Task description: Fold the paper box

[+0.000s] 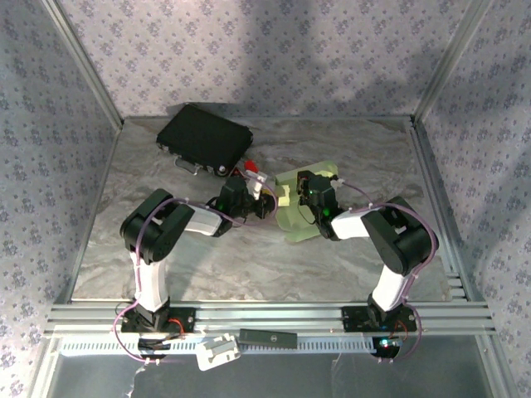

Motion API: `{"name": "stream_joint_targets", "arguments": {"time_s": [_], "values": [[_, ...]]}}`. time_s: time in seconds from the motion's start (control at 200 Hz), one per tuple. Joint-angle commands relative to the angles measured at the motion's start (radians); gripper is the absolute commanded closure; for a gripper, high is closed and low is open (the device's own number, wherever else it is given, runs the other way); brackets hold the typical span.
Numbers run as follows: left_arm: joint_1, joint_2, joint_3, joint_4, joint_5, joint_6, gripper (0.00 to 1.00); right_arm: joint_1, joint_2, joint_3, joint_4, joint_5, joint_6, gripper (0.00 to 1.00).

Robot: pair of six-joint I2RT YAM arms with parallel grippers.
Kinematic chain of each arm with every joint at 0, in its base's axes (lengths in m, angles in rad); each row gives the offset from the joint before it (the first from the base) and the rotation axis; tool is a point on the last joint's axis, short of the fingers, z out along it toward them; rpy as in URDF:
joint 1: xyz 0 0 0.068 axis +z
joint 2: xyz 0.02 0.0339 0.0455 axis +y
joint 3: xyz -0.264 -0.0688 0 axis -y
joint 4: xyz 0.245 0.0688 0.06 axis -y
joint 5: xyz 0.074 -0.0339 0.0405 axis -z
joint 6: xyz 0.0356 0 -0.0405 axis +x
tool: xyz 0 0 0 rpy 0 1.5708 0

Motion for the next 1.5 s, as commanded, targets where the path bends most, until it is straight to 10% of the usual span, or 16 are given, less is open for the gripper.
{"name": "stream_joint_targets", "arguments": {"time_s": [0.0,1.494], "values": [[-0.007,0.028,0.020,0.048,-0.004,-0.006,0.79,0.005,0.017,-0.002,-0.026,-0.011,0.023,1.00],[-0.054,0.041,0.040,0.092,-0.047,-0.066,0.73,0.021,0.042,-0.014,0.003,-0.012,0.041,1.00]]}}
